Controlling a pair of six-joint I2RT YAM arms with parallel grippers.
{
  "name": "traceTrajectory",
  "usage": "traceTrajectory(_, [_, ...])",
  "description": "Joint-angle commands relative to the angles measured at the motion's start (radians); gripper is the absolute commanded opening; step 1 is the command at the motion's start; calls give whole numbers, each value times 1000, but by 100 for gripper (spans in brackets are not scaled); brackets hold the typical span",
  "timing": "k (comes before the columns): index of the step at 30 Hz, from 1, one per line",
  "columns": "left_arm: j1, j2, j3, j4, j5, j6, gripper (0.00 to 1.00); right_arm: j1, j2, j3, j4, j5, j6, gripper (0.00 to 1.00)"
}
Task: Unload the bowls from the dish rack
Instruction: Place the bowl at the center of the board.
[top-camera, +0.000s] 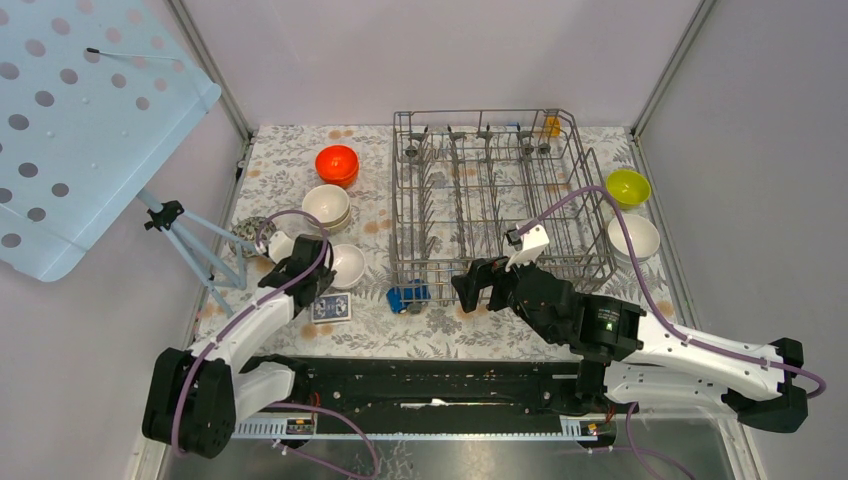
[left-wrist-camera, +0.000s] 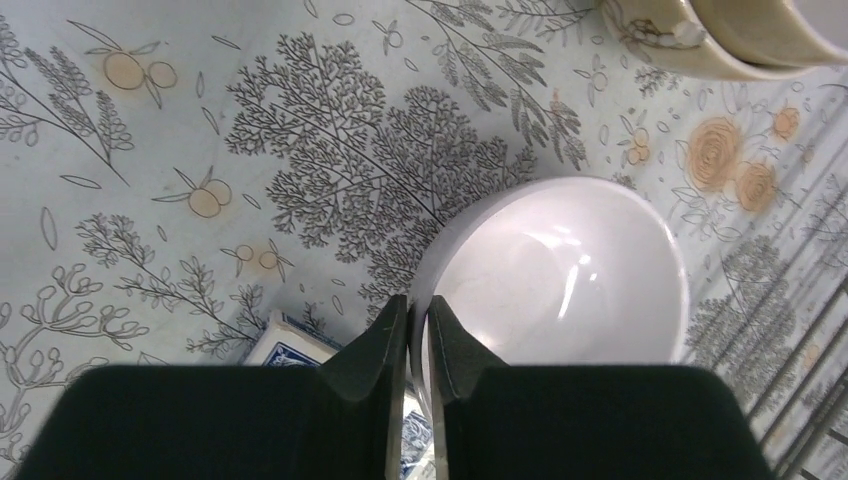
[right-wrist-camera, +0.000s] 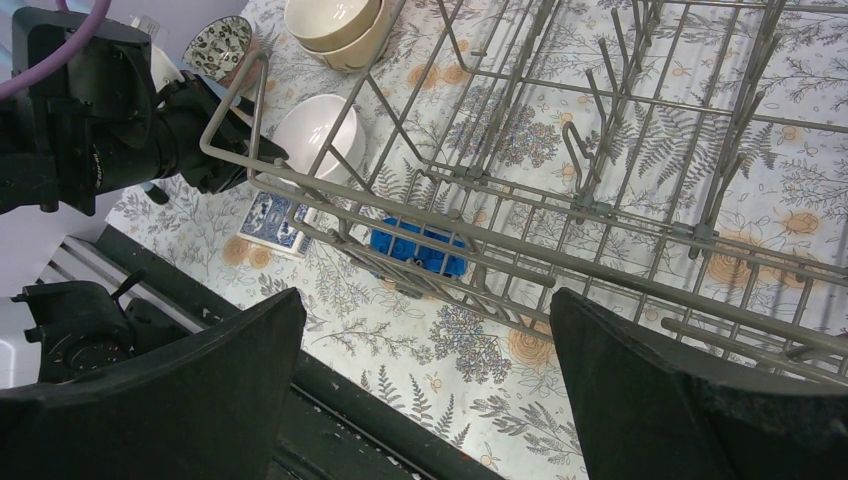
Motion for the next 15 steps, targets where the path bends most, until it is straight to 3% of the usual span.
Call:
traceTrajectory(1, [13,32,30,-3,-49,-18,10,-5,0,1,21,6,14,100])
traceTrajectory(10, [23,45,70,6,-79,-14,0,-5,-15,-17,17,17,9,100])
traceTrajectory(15, [32,90,116,7,-97,12,0,-5,-20,-21,15,19,7,100])
